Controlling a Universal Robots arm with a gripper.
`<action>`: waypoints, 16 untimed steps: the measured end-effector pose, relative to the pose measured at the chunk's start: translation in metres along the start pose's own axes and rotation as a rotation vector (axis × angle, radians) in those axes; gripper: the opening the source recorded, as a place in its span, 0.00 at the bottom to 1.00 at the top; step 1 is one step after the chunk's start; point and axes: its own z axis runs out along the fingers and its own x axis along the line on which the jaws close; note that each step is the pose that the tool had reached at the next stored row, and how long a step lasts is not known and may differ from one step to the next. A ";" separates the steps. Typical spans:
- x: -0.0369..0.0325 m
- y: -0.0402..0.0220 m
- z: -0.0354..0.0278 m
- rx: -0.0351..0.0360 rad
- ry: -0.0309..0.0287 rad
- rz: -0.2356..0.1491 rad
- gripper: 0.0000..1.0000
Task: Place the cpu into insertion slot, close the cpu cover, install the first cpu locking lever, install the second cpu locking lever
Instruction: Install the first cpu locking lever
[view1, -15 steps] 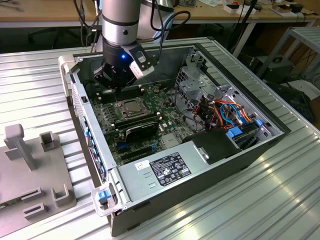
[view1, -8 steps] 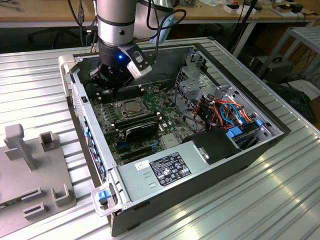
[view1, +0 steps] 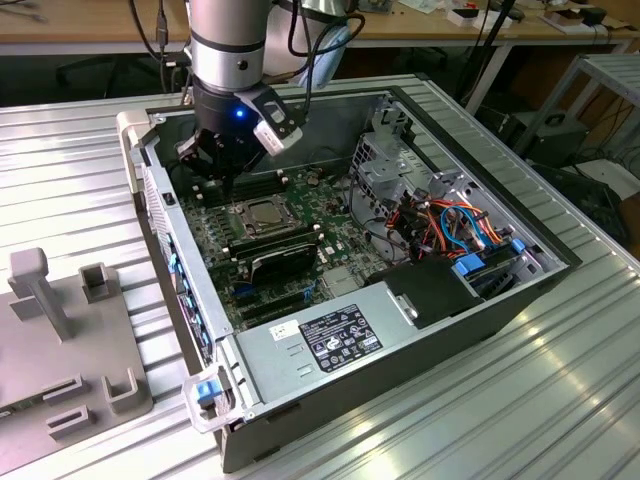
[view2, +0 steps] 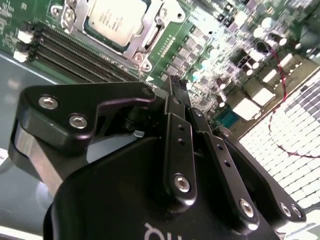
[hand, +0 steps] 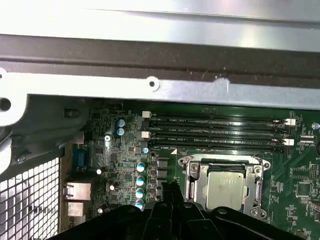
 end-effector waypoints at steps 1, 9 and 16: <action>-0.0001 0.0031 0.0011 -0.0004 -0.0002 0.000 0.11; -0.0048 0.0096 0.0028 -0.0010 -0.0001 0.000 0.11; -0.0236 0.0104 0.0037 -0.0010 -0.0002 0.000 0.11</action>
